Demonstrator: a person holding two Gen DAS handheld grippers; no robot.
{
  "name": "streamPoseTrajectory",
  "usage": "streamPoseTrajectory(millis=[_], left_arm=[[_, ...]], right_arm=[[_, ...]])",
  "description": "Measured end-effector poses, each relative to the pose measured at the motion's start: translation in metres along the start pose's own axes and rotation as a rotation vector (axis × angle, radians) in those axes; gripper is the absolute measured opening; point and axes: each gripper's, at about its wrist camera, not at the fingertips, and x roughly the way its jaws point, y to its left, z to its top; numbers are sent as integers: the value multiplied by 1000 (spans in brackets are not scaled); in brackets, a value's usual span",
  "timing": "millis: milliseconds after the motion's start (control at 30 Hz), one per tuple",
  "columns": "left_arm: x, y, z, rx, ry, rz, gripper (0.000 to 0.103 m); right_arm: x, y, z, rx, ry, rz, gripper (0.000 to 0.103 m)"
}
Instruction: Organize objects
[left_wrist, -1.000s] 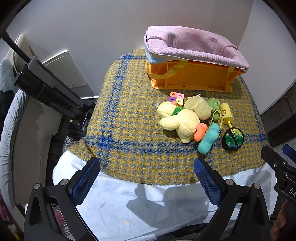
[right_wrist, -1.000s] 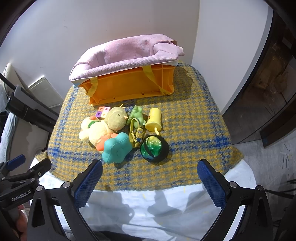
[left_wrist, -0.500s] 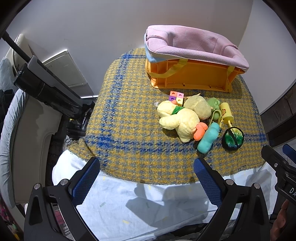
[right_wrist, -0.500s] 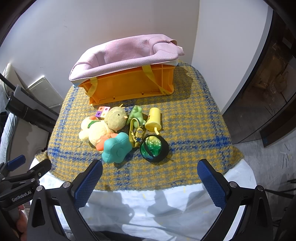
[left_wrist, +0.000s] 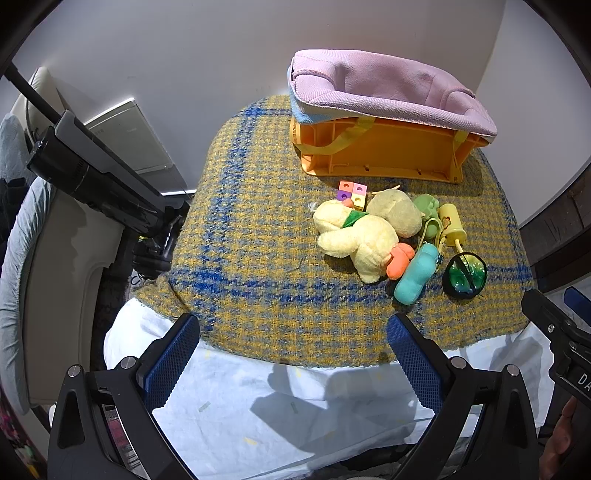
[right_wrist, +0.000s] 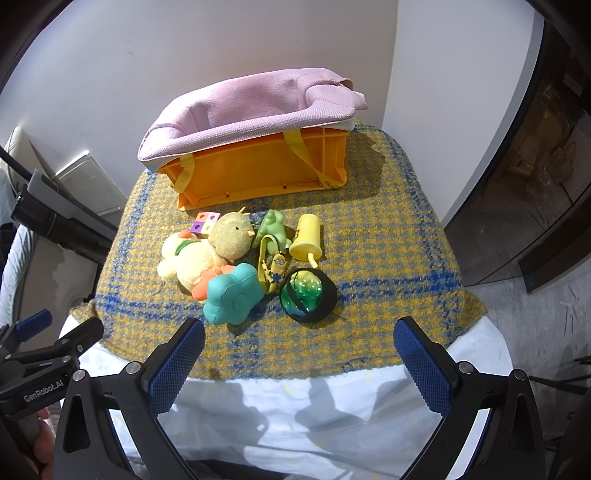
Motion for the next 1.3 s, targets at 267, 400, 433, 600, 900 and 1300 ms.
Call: streamPoseTrajectory(millis=[267, 400, 433, 600, 900, 1300], left_arm=[[0, 0, 0, 12, 1, -4, 103], [1, 0, 0, 17, 3, -7, 103], [1, 0, 0, 18, 3, -7, 103], [1, 0, 0, 24, 3, -10, 103], [5, -2, -1, 34, 10, -17, 103], [20, -10, 4, 80, -4, -14, 103]], right_arm=[[0, 0, 0, 5, 1, -1, 102], [0, 0, 0, 7, 2, -2, 102], [0, 0, 0, 8, 1, -2, 102], [0, -1, 0, 9, 2, -2, 102], [2, -1, -1, 15, 3, -2, 102], [20, -7, -2, 43, 1, -2, 102]])
